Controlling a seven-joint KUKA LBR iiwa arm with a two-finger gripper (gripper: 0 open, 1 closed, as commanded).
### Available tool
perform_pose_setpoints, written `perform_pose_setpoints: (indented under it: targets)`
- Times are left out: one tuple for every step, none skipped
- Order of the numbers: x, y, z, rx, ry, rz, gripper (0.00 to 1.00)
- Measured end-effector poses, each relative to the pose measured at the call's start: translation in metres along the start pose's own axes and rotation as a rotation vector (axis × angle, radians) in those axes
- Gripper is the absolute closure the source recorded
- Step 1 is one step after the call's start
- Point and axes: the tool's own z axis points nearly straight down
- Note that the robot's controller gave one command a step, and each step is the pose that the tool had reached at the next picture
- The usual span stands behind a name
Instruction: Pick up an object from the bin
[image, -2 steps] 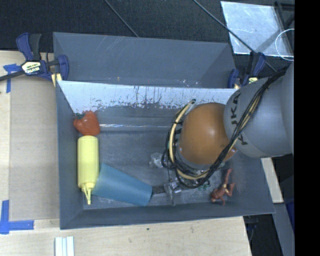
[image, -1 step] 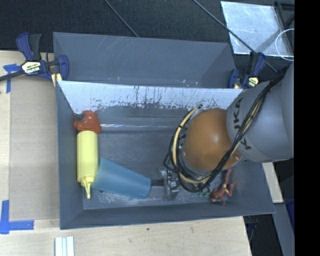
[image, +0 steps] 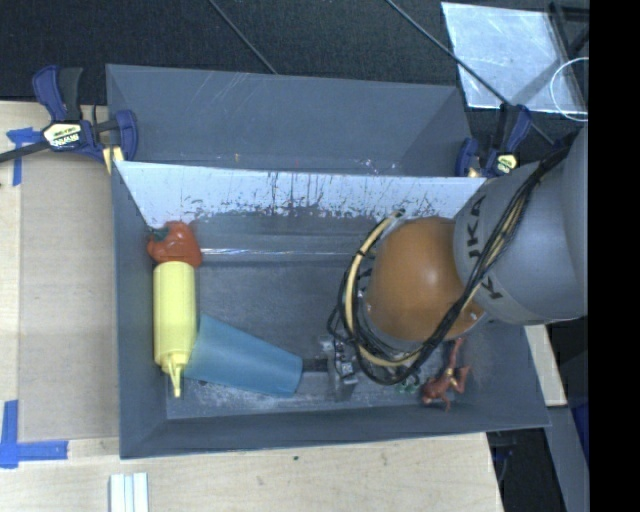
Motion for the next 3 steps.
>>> perform_pose_setpoints:
  targets:
    - [-0.001, 0.0, -0.009, 0.001, -0.008, 0.001, 1.0]
    - [-0.001, 0.0, -0.027, 0.001, -0.008, 0.001, 1.0]
    - [-0.002, -0.001, -0.036, 0.001, -0.013, 0.002, 1.0]
